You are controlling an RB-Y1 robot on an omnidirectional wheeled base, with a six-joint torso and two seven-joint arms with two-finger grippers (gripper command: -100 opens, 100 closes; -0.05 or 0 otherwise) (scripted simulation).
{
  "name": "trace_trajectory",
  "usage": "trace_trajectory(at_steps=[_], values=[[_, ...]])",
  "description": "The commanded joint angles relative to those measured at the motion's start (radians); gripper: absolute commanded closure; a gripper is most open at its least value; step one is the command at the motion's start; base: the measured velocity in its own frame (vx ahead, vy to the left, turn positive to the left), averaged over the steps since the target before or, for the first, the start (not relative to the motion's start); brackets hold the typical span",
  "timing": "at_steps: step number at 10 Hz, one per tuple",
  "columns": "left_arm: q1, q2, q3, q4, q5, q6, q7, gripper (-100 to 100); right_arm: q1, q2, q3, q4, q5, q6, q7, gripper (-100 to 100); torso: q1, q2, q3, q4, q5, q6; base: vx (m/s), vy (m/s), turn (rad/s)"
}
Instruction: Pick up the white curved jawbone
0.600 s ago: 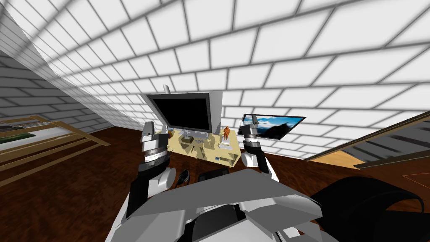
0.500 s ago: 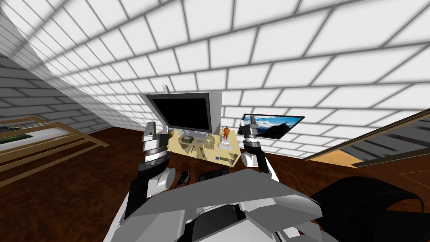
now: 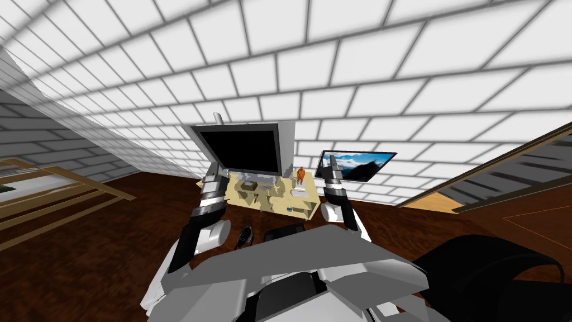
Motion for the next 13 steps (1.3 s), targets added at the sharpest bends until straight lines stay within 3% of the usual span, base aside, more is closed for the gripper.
trace_trajectory(at_steps=[1, 6, 11, 13], values=[[-0.024, 0.022, 0.019, 0.021, 0.014, 0.050, -0.004, -100, 0.000, 0.000, 0.000, 0.000, 0.000, 0.000, 0.000, 0, 0.000, 0.000, 0.000, 0.000, 0.000, 0.000, -0.013, 0.037, -0.067], [-0.072, 0.053, 0.049, 0.072, 0.036, 0.175, -0.013, -100, 0.000, 0.000, 0.000, 0.000, 0.000, 0.000, 0.000, 0, 0.000, 0.000, 0.000, 0.000, 0.000, 0.000, -0.015, 0.038, -0.055], [-0.155, 0.093, 0.095, 0.165, 0.071, 0.321, -0.023, -100, 0.000, 0.000, 0.000, 0.000, 0.000, 0.000, 0.000, 0, 0.000, 0.000, 0.000, 0.000, 0.000, 0.000, -0.016, 0.048, -0.075], [-0.155, 0.093, 0.095, 0.165, 0.071, 0.358, -0.023, -100, 0.000, 0.000, 0.000, 0.000, 0.000, 0.000, 0.000, 0, 0.000, -0.001, -0.001, 0.000, 0.000, 0.000, -0.007, 0.033, -0.025]])
